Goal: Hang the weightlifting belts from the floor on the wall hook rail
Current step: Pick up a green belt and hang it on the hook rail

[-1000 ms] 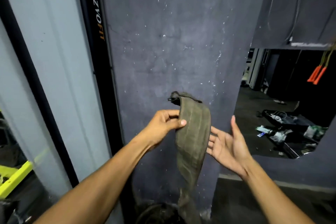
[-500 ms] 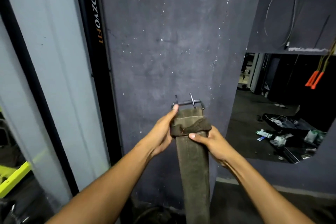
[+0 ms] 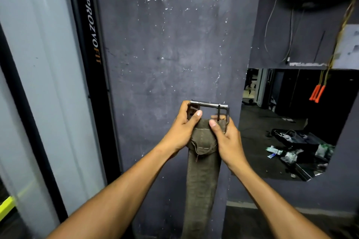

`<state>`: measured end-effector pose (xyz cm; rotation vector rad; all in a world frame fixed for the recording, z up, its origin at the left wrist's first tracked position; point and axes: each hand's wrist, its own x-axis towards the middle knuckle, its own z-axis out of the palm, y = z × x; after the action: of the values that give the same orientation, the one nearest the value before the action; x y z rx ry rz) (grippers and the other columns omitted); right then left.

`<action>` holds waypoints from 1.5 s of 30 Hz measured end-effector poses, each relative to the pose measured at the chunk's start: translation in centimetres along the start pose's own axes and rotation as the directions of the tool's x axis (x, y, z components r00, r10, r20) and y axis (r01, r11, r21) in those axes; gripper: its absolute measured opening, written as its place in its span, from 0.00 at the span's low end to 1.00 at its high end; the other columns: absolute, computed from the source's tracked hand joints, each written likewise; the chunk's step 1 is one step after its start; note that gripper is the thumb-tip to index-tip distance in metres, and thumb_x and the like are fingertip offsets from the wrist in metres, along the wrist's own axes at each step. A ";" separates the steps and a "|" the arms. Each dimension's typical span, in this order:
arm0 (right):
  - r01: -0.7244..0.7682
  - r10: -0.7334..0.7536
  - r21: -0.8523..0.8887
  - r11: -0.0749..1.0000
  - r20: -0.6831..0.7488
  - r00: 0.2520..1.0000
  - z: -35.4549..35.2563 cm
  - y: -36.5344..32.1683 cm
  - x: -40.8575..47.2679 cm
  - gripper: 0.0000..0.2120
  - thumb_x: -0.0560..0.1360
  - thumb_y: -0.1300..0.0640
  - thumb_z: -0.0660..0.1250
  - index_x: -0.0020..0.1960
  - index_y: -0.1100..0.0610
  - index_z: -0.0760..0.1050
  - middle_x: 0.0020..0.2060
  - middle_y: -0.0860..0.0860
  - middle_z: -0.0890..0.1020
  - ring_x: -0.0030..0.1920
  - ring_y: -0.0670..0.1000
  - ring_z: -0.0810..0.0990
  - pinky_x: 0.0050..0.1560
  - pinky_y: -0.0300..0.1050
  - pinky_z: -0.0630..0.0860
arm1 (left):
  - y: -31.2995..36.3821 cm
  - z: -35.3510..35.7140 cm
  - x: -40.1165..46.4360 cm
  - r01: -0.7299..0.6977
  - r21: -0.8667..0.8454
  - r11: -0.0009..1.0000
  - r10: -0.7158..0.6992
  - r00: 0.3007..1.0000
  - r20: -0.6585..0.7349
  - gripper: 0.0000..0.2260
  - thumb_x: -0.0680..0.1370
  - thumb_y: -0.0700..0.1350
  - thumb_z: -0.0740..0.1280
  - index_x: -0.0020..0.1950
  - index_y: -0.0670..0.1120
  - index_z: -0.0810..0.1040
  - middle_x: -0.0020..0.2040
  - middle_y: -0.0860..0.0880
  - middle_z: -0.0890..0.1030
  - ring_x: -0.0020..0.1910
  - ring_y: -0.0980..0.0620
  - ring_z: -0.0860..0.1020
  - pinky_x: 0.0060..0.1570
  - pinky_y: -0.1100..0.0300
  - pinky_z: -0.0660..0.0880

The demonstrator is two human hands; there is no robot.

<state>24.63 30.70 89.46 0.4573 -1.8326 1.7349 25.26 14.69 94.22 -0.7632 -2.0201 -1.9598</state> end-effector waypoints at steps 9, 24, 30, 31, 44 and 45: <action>0.157 -0.159 -0.024 0.987 -0.167 0.973 0.7 -5.4 8.0 0.10 0.78 0.49 0.71 0.57 0.47 0.74 0.49 0.44 0.83 0.49 0.44 0.83 0.52 0.45 0.81 | -2.5 0.0 -0.5 0.194 -0.235 0.953 -0.175 0.980 0.098 0.14 0.84 0.45 0.64 0.69 0.42 0.76 0.65 0.43 0.83 0.64 0.47 0.81 0.63 0.55 0.79; 0.114 -0.100 0.099 0.989 -0.144 0.985 0.4 -9.9 11.0 0.28 0.80 0.58 0.70 0.77 0.53 0.68 0.68 0.57 0.81 0.67 0.58 0.81 0.69 0.60 0.77 | -7.0 0.2 -2.6 0.258 -0.283 0.924 -0.208 0.958 0.195 0.14 0.78 0.50 0.73 0.61 0.45 0.85 0.60 0.43 0.86 0.60 0.45 0.84 0.57 0.54 0.81; 0.085 -0.072 0.097 0.992 -0.131 0.989 1.5 -12.9 12.5 0.29 0.80 0.61 0.70 0.79 0.56 0.65 0.68 0.57 0.80 0.65 0.54 0.82 0.66 0.49 0.80 | -8.6 0.3 -3.9 0.382 -0.270 0.884 -0.320 0.915 0.246 0.17 0.75 0.47 0.77 0.61 0.40 0.84 0.60 0.39 0.85 0.60 0.41 0.84 0.63 0.47 0.80; 0.101 -0.087 0.103 0.990 -0.130 0.988 1.6 -13.5 12.8 0.30 0.80 0.61 0.70 0.79 0.56 0.65 0.68 0.57 0.80 0.65 0.54 0.82 0.66 0.48 0.80 | -9.5 0.3 -4.7 0.402 -0.252 0.881 -0.342 0.906 0.251 0.16 0.74 0.46 0.78 0.60 0.40 0.85 0.59 0.40 0.86 0.59 0.42 0.84 0.61 0.48 0.80; 0.105 -0.094 0.082 0.991 -0.120 0.988 3.3 -15.9 13.5 0.31 0.80 0.63 0.69 0.81 0.59 0.62 0.69 0.55 0.78 0.65 0.54 0.82 0.64 0.48 0.81 | -17.4 -0.6 -11.2 0.504 -0.187 0.843 -0.475 0.862 0.180 0.09 0.77 0.38 0.74 0.57 0.43 0.86 0.57 0.43 0.87 0.56 0.47 0.85 0.55 0.58 0.81; 0.094 -0.084 0.081 0.992 -0.114 0.990 3.5 -15.7 13.4 0.31 0.80 0.64 0.69 0.81 0.59 0.62 0.67 0.54 0.78 0.65 0.54 0.82 0.64 0.49 0.81 | -17.7 -0.6 -11.3 0.520 -0.145 0.842 -0.489 0.848 0.203 0.11 0.76 0.36 0.74 0.58 0.41 0.85 0.57 0.43 0.87 0.57 0.47 0.85 0.56 0.58 0.81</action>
<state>23.03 27.49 110.07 0.4612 -1.6410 1.7485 25.67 12.25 73.39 -0.4564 -2.3328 -2.4862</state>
